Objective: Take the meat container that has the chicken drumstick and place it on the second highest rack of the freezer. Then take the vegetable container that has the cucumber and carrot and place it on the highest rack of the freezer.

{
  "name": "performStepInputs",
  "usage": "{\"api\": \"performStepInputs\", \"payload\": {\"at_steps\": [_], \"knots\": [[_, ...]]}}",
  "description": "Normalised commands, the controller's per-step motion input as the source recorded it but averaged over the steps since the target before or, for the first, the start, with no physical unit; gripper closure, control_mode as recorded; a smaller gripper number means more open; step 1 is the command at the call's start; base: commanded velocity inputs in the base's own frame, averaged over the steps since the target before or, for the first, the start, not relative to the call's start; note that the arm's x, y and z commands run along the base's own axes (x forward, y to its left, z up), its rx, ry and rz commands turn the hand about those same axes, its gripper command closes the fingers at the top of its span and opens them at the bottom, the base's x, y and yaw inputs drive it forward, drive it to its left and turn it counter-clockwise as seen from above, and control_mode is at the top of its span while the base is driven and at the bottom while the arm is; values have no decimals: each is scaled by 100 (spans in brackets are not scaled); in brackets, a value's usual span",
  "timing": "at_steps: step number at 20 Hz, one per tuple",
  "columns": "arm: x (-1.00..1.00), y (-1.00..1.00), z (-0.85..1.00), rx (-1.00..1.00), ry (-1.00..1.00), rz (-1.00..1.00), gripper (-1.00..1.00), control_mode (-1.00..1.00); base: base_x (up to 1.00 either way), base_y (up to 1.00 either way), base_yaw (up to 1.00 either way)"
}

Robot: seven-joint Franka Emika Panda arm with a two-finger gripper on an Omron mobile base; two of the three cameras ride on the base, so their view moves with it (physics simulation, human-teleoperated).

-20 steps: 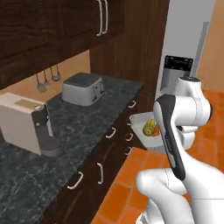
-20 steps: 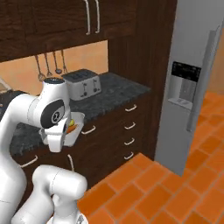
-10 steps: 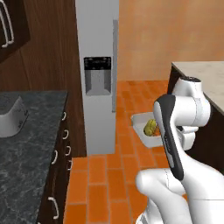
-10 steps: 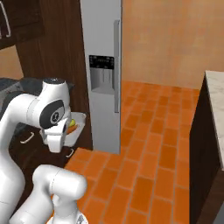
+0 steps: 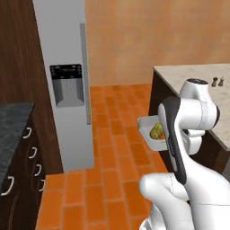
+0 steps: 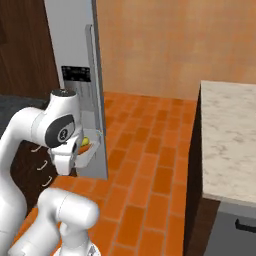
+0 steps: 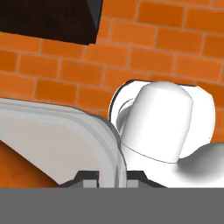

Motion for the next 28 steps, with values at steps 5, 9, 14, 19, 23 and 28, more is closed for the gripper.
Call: {"api": "performStepInputs", "payload": {"at_steps": [5,9,14,19,23,28], "knots": [[0,0,0,0,0,0,100,100,74,-17,-41],[0,0,0,0,0,0,100,100,96,-4,-6],[0,0,0,0,0,0,100,100,100,-28,2],[0,0,0,0,0,0,100,100,100,-27,4],[0,0,0,0,0,0,100,100,100,-35,6],[0,0,0,0,0,0,100,100,100,-37,7]]}}
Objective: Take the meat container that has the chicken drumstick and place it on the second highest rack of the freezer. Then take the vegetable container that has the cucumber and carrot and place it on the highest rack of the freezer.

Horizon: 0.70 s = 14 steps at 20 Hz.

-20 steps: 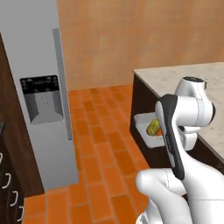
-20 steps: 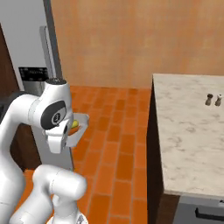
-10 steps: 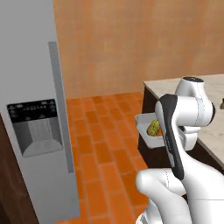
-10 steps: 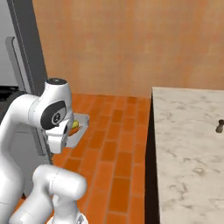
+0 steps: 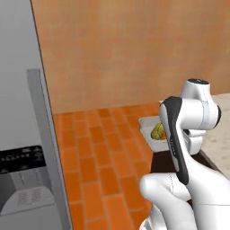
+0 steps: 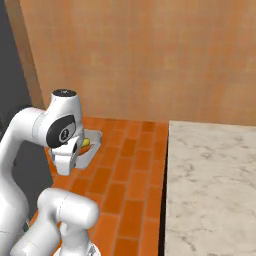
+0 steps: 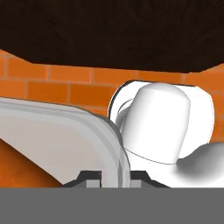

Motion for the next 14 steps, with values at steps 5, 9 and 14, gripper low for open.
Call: {"api": "performStepInputs", "payload": {"at_steps": [5,9,14], "knots": [[0,0,0,0,0,0,100,100,100,-35,9],[0,0,0,0,0,0,100,100,100,-30,10],[0,0,0,0,0,0,100,100,100,-28,11]]}}
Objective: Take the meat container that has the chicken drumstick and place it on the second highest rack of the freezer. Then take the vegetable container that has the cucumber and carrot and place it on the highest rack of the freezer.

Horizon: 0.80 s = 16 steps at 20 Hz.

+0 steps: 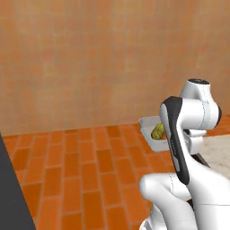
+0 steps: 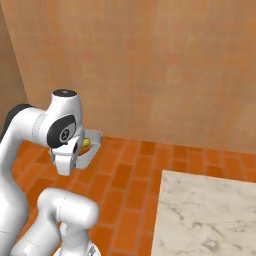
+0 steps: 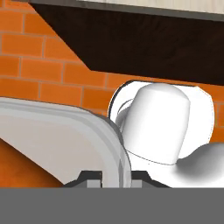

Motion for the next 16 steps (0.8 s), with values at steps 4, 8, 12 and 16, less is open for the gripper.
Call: {"api": "performStepInputs", "payload": {"at_steps": [4,8,12,16], "knots": [[0,0,0,0,0,0,100,100,100,-23,13],[0,0,0,0,0,0,100,100,100,-26,20],[0,0,0,0,0,0,100,100,50,-28,69],[0,0,0,0,0,0,100,100,9,-2,94]]}}
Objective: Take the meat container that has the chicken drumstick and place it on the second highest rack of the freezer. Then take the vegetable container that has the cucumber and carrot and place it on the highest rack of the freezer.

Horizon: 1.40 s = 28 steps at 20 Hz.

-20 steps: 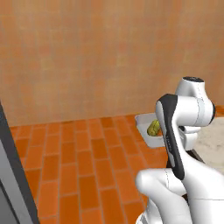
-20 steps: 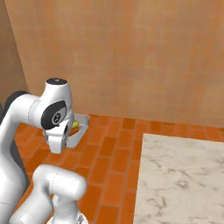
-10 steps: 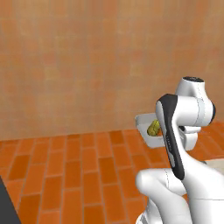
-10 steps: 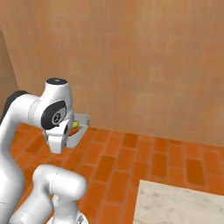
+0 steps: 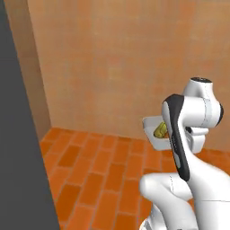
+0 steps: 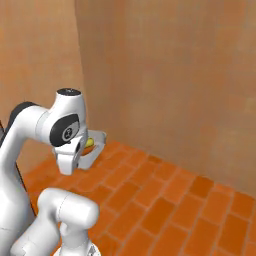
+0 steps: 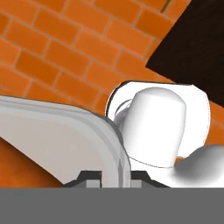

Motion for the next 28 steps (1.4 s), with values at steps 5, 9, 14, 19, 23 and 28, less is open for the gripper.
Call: {"api": "performStepInputs", "payload": {"at_steps": [5,9,14,19,23,28], "knots": [[0,0,0,0,0,0,100,100,3,0,93],[0,0,0,0,0,0,100,100,0,0,90],[0,0,0,0,0,0,100,100,0,0,91],[0,0,0,0,0,0,100,100,0,0,85],[0,0,0,0,0,0,100,100,19,-24,62],[0,0,0,0,0,0,100,100,39,-16,36]]}}
